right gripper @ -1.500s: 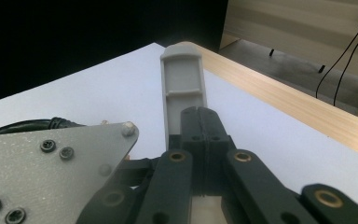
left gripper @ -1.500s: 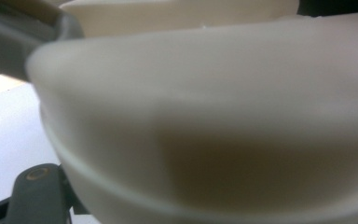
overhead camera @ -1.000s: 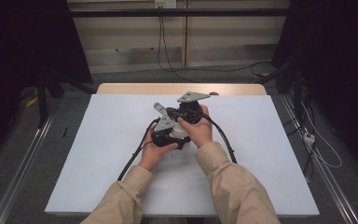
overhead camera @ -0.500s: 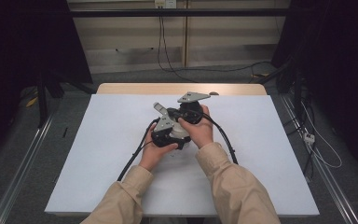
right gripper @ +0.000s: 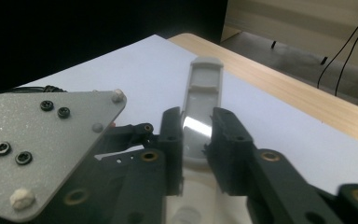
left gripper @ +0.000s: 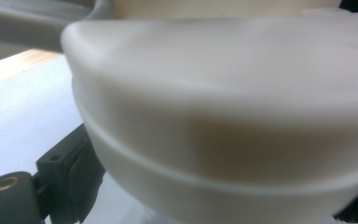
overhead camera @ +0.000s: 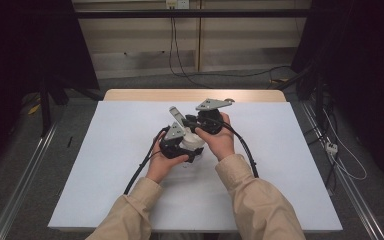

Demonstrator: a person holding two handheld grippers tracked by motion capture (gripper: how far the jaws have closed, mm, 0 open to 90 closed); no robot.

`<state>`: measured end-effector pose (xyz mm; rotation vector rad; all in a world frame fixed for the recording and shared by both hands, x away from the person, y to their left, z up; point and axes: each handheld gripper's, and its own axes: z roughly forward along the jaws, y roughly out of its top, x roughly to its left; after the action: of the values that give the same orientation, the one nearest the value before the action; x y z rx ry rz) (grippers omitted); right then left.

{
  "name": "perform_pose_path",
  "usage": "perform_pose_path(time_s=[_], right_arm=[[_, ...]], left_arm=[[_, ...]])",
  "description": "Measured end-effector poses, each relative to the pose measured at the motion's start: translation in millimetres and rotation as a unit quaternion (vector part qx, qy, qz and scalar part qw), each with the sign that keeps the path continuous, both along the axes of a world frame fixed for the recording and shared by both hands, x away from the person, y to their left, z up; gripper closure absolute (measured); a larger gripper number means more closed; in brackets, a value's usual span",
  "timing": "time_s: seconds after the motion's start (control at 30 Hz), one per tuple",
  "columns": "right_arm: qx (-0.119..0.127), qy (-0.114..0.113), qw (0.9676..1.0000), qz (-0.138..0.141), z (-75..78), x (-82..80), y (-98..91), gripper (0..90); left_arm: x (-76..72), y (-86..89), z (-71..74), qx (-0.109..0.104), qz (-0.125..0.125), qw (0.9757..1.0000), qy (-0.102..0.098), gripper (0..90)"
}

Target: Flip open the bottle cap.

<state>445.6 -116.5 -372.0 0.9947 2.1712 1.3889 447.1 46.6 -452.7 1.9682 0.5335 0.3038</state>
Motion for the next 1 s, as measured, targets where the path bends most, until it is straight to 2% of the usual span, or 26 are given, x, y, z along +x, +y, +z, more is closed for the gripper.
perform_pose_path(time_s=[0.13,0.23,0.3,0.37,0.63,0.73,0.83,0.9,0.93,1.0], right_arm=[[-0.005,0.002,1.0000,-0.005,0.3,-3.4,-3.8,63.0],[-0.002,0.008,0.9999,-0.010,0.8,-7.3,-7.7,54.3],[0.002,0.009,0.9999,-0.013,1.9,-10.7,-11.3,51.7],[0.004,0.011,0.9998,-0.016,3.3,-14.1,-15.5,45.4],[0.007,0.014,0.9995,-0.027,4.3,-27.2,-35.0,35.1],[0.014,0.016,0.9994,-0.026,3.9,-33.6,-42.4,34.3],[0.015,0.025,0.9994,-0.020,2.4,-38.9,-48.2,26.8],[0.007,0.022,0.9996,-0.018,1.2,-43.4,-51.3,26.7],[0.003,0.021,0.9997,-0.015,0.6,-45.6,-52.8,25.5],[0.007,0.027,0.9995,-0.011,-1.2,-49.1,-55.5,22.8]], left_arm=[[-1.3,3.6,0.8,0.001,0.002,1.0000,0.004,7.9],[-1.1,5.4,1.7,0.004,0.001,1.0000,0.008,7.5],[-1.7,6.0,1.9,0.003,0.002,0.9999,0.011,7.4],[-2.4,7.2,2.6,0.010,0.000,0.9999,0.007,7.3],[-7.9,14.6,4.5,0.022,-0.001,0.9996,0.020,7.0],[-11.1,17.6,7.2,0.031,-0.002,0.9994,0.016,6.9],[-14.3,20.3,9.4,0.036,-0.002,0.9992,0.018,6.9],[-16.1,22.6,10.5,0.036,-0.004,0.9992,0.020,6.9],[-16.5,24.5,11.3,0.043,-0.004,0.9989,0.017,6.9],[-18.3,28.6,12.6,0.045,-0.004,0.9988,0.018,6.8]])
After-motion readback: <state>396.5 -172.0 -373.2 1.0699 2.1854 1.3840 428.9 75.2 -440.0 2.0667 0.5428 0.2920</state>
